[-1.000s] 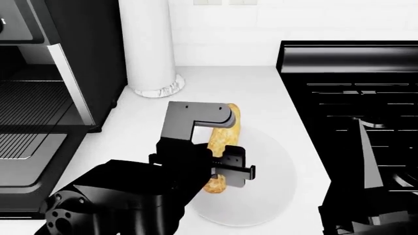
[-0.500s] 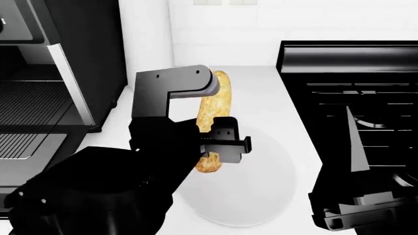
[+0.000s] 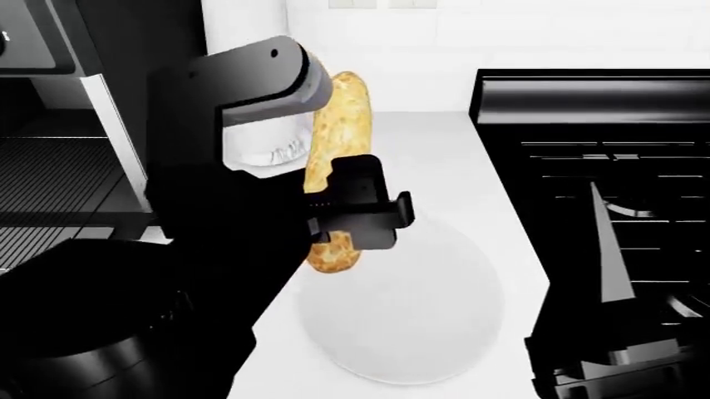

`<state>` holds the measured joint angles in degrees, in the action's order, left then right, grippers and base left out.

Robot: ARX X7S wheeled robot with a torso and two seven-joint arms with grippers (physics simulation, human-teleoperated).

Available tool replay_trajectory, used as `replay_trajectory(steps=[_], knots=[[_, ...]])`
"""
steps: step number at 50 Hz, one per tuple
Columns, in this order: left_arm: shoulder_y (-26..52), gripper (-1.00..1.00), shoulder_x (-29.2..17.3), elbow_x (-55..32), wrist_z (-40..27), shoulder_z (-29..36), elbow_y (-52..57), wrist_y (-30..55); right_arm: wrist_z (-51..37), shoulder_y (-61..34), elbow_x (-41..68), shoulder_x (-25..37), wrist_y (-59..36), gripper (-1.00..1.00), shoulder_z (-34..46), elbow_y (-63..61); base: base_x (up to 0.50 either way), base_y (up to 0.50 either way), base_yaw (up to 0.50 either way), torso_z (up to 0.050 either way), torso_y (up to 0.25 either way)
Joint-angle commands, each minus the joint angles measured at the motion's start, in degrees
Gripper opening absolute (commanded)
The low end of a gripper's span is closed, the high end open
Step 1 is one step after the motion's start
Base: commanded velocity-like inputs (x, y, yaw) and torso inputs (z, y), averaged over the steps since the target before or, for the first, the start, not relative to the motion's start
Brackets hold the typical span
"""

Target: Place the baguette on the rack of the toaster oven.

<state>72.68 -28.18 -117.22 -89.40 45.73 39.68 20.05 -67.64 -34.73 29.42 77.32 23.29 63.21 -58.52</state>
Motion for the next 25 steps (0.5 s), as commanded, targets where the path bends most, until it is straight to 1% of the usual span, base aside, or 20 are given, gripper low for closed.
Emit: replay_trajectory(steps=[1,9,14,17,25], knots=[[7.6,-1.0,-6.6,-1.8,-0.1,7.1,3.2,-13.1,1.1,-1.3,1.2,-1.0,-1.2,1.0,0.1,-0.1,0.0,0.0,0.0,0.0,0.0],[10.8,-1.0,-9.4,-1.6,-0.3,9.8,4.1,-18.4,2.1,-3.1,2.9,-3.5,-3.8,1.0,-0.1,0.2,0.0,0.0,0.0,0.0,0.0],[14.4,-1.0,-12.0,-1.0,-0.4,13.2,5.0,-24.4,2.4,-3.3,3.1,-3.1,-3.7,1.0,0.0,-0.1,0.0,0.0,0.0,0.0,0.0],[15.6,-1.0,-13.3,-0.7,-0.3,14.8,5.4,-26.4,2.5,-3.2,3.1,-2.4,-3.2,1.0,0.0,-0.4,0.0,0.0,0.0,0.0,0.0],[17.3,-1.0,-15.7,-0.9,0.1,16.2,6.6,-29.2,2.8,-4.2,3.6,-2.9,-4.1,1.0,0.4,-0.7,0.0,0.0,0.0,0.0,0.0]])
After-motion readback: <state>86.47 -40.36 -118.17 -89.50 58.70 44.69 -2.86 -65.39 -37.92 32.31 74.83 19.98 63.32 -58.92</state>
